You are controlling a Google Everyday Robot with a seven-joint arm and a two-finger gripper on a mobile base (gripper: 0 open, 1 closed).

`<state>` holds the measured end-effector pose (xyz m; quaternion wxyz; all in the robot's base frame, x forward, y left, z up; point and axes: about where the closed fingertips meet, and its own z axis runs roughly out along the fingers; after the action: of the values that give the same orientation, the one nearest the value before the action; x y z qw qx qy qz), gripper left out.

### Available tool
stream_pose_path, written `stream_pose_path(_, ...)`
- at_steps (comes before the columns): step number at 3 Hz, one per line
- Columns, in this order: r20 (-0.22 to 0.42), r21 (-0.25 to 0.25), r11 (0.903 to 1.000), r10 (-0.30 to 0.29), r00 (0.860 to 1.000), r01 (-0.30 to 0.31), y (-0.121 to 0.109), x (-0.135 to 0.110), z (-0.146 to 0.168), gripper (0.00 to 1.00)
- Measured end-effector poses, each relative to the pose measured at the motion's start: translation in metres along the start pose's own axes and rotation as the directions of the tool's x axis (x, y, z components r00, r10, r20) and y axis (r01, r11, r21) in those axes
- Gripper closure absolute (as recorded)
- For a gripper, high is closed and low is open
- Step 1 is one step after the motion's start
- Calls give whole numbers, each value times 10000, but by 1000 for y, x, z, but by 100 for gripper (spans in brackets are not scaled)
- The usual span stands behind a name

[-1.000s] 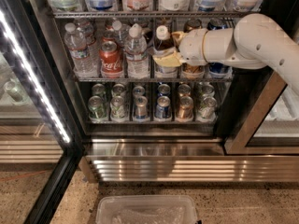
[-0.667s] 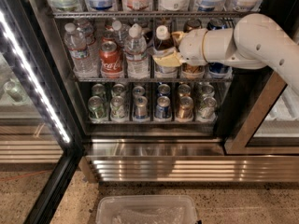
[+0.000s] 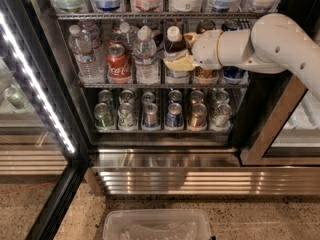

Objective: Pick blue plastic bottle from middle shelf of fridge

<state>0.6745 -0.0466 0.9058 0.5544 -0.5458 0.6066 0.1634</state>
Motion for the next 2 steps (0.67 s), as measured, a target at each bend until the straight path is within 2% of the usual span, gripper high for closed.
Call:
stream_pose_path(1, 53, 78, 10000, -2, 10000, 1, 2, -3, -4, 100)
stream_pose_path(2, 255, 516, 9986, 56, 9997, -69, 18, -15, -24, 100)
